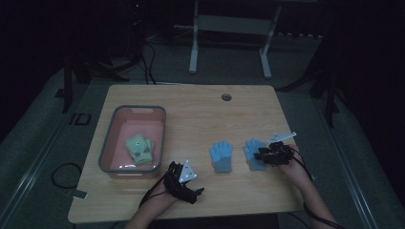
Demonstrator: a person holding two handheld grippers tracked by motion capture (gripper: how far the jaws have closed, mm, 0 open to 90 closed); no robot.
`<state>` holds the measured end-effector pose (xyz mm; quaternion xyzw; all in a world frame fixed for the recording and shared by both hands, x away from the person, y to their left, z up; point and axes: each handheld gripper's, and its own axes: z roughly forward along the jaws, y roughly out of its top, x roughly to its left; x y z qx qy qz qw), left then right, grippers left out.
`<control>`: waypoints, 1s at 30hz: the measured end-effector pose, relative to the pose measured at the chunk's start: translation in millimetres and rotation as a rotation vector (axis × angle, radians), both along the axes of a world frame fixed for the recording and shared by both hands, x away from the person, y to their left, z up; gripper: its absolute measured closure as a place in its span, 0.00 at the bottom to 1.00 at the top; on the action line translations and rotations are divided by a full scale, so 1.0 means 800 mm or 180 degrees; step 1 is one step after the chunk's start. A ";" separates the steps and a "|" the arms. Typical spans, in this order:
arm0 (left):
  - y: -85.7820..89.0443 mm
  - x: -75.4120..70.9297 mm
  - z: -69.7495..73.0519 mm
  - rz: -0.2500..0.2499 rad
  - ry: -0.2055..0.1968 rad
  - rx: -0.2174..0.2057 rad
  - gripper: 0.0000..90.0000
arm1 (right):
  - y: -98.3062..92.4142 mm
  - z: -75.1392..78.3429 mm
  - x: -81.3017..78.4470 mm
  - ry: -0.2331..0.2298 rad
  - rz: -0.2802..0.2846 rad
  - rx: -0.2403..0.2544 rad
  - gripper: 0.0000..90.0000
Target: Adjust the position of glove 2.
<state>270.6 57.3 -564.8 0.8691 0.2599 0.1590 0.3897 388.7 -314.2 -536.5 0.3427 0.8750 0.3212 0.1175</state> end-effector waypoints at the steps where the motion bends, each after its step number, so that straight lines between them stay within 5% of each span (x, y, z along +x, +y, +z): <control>1: 0.000 0.000 0.000 0.0001 0.0000 0.0002 0.05 | 0.000 -0.003 0.000 0.0027 -0.0012 -0.0046 0.66; 9: 0.000 0.000 0.000 -0.0001 -0.0005 0.0018 0.05 | 0.010 -0.008 -0.011 -0.0098 -0.0091 -0.0182 0.86; 16: 0.001 0.000 0.000 0.0004 -0.0009 0.0006 0.05 | 0.010 -0.005 -0.012 -0.0007 -0.0294 -0.0070 0.93; 22: 0.001 0.000 0.000 0.0006 -0.0012 0.0007 0.05 | 0.009 0.020 -0.018 -0.0099 -0.0423 0.0080 0.94; 30: 0.001 0.000 0.000 0.0005 -0.0012 0.0026 0.05 | 0.024 0.066 -0.027 -0.0265 -0.0343 0.0289 0.94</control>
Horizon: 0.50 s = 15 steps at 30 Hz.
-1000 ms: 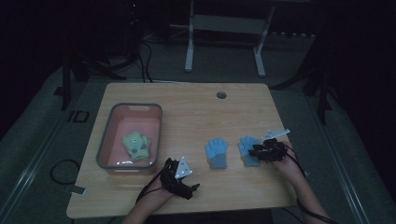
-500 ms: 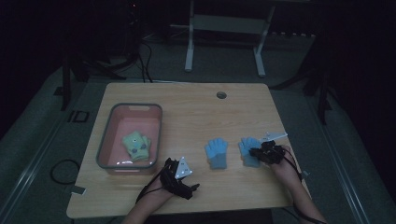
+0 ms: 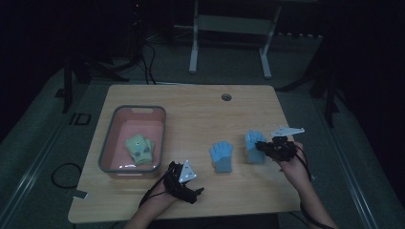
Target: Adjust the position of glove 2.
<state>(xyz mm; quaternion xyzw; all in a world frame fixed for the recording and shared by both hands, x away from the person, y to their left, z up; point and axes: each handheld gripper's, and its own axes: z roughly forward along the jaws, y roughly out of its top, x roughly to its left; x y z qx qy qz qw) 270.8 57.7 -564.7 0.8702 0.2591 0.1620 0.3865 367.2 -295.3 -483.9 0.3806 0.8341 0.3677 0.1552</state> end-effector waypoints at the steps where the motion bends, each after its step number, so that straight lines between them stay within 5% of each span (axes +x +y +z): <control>1: 0.000 0.000 0.000 0.0002 0.0001 -0.0004 0.05 | 0.003 0.006 -0.002 -0.0021 0.0000 0.0029 0.94; 15: -0.001 0.000 0.000 -0.0002 -0.0007 -0.0009 0.05 | 0.046 0.045 -0.013 -0.0167 0.0210 0.0178 0.94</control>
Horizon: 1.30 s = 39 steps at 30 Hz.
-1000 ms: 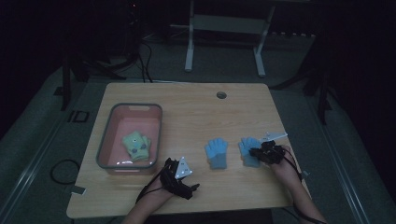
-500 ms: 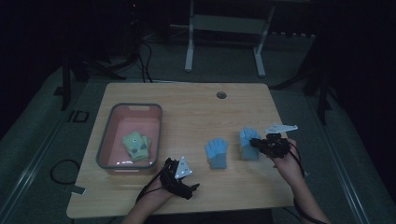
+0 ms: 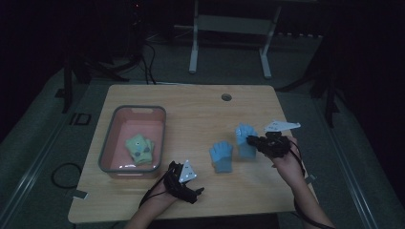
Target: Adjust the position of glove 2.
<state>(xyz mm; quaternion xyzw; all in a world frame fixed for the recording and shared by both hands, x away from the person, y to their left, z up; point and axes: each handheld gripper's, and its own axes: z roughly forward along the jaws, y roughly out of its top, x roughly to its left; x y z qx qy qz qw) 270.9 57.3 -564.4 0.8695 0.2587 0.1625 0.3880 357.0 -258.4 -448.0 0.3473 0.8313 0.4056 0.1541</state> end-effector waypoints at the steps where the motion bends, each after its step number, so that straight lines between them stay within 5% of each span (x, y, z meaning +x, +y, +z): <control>1: 0.000 0.000 0.000 0.0002 0.0003 0.0004 0.05 | 0.004 0.000 0.000 -0.0006 0.0019 -0.0002 0.94; 14: 0.001 -0.001 0.002 0.0007 -0.0020 -0.0021 0.05 | 0.045 -0.012 0.003 0.0144 0.0096 0.0029 0.94; 34: 0.004 -0.001 0.005 0.0011 -0.0060 -0.0111 0.05 | 0.086 -0.070 0.009 0.0490 0.0312 -0.0234 0.94; 39: 0.004 -0.004 0.008 -0.0064 -0.0197 -0.0193 0.07 | 0.090 -0.086 0.013 0.0536 0.0336 -0.0343 0.93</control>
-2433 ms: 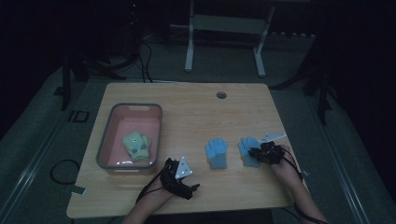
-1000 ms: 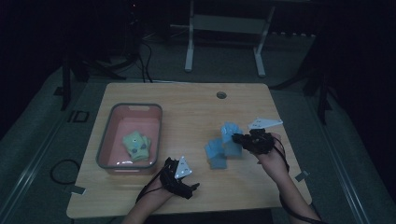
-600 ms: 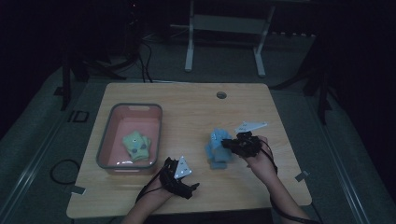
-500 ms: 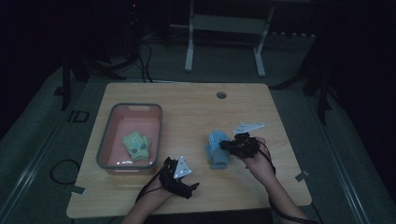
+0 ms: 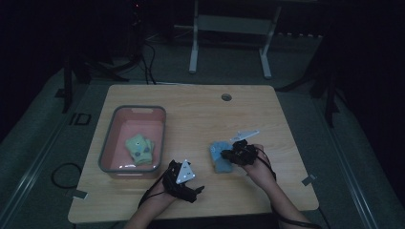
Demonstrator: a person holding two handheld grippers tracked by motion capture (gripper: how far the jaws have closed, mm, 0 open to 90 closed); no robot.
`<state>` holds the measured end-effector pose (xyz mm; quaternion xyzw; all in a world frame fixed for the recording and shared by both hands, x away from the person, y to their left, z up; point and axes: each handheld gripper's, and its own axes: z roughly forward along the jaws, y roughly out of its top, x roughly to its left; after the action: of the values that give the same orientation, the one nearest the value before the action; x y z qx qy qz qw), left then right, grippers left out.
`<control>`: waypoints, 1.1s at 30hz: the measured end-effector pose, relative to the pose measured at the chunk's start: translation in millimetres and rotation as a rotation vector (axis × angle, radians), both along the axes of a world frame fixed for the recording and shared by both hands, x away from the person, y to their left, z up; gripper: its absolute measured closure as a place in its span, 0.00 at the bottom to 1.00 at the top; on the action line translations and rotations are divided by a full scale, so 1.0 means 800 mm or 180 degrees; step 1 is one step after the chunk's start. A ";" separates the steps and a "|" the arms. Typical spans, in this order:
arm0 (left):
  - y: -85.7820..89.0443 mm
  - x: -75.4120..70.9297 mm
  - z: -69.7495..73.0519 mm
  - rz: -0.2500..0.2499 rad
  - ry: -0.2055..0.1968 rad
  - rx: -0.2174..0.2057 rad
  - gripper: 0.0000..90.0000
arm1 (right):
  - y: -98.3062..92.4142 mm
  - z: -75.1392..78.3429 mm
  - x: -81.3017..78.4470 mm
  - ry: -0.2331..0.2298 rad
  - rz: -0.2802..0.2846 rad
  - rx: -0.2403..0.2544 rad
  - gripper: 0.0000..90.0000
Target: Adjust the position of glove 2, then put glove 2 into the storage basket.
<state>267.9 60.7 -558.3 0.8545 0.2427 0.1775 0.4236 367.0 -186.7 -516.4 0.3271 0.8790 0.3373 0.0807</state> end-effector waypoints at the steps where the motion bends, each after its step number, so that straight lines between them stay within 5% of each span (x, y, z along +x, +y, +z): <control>1: 0.000 0.000 0.001 0.0004 -0.0004 -0.0022 0.07 | 0.000 -0.003 0.001 0.0014 0.0001 -0.0008 0.93; 10: 0.000 0.001 0.004 0.0066 0.0169 0.0004 0.07 | -0.001 -0.017 0.007 0.0077 0.0009 -0.0086 0.86; 15: -0.004 0.002 0.006 0.0065 0.0301 -0.0002 0.07 | -0.008 -0.005 0.003 0.0018 0.0006 -0.0002 0.65; 19: -0.010 0.001 0.009 -0.0047 0.0286 -0.0013 0.07 | -0.023 0.009 0.004 -0.0127 -0.0053 0.0027 0.61; 25: -0.028 0.005 0.015 -0.0252 0.0125 -0.0022 0.13 | -0.048 0.020 0.020 -0.0124 -0.0221 0.0163 0.59; 33: -0.058 0.028 0.016 -0.0576 -0.0058 -0.0087 0.21 | -0.048 0.010 0.044 -0.0089 -0.0197 0.0271 0.53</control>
<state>290.0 14.1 -545.4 0.8654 0.1630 0.1429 0.4518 401.9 -225.0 -508.2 0.3525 0.8521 0.3764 0.0894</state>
